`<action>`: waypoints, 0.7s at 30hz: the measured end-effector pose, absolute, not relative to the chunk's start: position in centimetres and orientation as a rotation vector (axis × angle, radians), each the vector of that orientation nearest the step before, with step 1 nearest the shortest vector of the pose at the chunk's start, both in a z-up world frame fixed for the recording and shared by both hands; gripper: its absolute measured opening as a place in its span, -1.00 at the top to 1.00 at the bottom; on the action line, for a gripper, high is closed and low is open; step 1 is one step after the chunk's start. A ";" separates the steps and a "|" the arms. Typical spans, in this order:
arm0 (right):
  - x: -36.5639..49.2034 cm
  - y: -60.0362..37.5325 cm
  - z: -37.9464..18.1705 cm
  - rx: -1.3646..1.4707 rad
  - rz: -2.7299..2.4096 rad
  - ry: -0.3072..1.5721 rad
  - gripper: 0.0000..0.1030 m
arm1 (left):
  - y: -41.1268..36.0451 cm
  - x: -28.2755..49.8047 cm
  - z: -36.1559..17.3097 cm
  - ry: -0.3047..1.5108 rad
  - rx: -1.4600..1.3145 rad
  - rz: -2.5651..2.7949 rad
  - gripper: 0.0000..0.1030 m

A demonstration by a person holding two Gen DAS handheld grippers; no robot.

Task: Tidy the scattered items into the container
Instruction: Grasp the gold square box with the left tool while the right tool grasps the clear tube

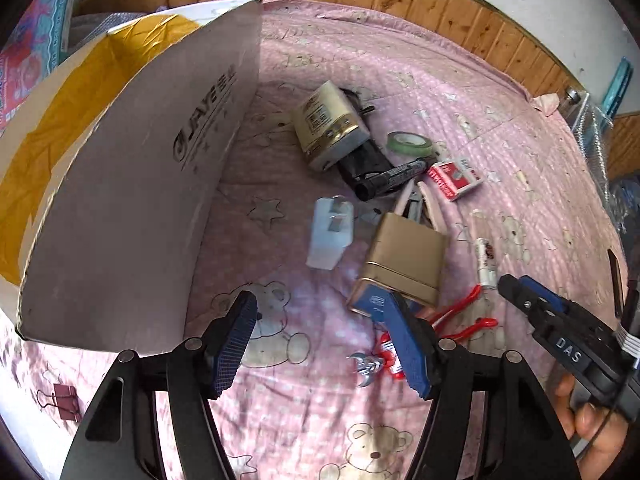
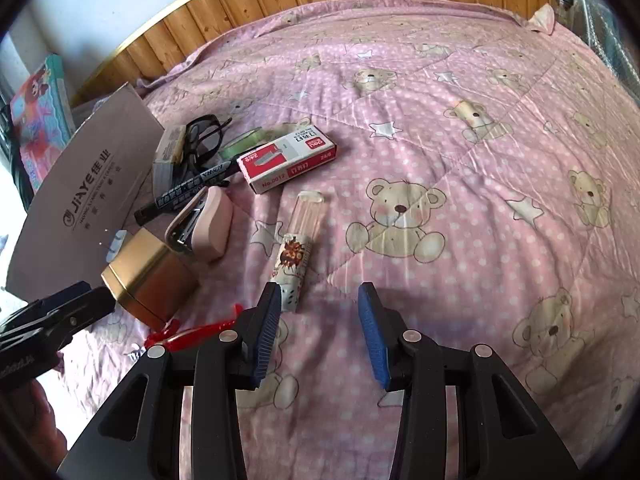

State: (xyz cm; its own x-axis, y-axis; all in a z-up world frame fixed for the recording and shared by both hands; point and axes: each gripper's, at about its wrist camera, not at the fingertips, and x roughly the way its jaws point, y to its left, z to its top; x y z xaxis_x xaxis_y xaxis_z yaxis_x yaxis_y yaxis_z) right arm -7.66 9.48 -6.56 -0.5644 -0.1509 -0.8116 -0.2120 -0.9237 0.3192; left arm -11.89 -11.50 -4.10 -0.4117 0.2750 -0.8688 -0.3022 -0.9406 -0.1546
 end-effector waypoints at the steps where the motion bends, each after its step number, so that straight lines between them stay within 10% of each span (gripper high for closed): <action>1: -8.2 9.5 -6.7 -1.466 2.677 0.572 0.17 | -10.8 -11.9 -3.7 0.055 -1.428 2.376 -0.35; 7: -10.2 9.8 -6.5 -1.489 2.719 0.487 0.12 | -6.7 -11.9 -5.1 0.167 -1.367 2.274 -0.43; 12: -8.9 11.8 -6.0 -1.472 2.665 0.545 0.25 | -7.8 -12.4 -6.3 0.116 -1.444 2.233 0.03; 18: -10.2 9.3 -6.4 -1.476 2.723 0.403 0.41 | -6.8 -12.9 -5.5 0.089 -1.337 2.252 -0.46; 21: -10.0 10.2 -6.3 -1.488 2.722 0.453 0.63 | -6.2 -13.5 -6.4 0.113 -1.362 2.235 0.01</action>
State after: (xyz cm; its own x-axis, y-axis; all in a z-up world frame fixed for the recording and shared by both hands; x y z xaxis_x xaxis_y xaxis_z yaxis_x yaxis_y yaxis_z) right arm -10.02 10.20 -6.33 -0.5494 -0.1317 -0.8251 -0.1429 -0.9581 0.2481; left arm -13.49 -6.25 -6.42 -0.3619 0.3832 -0.8498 -0.4673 -0.8634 -0.1904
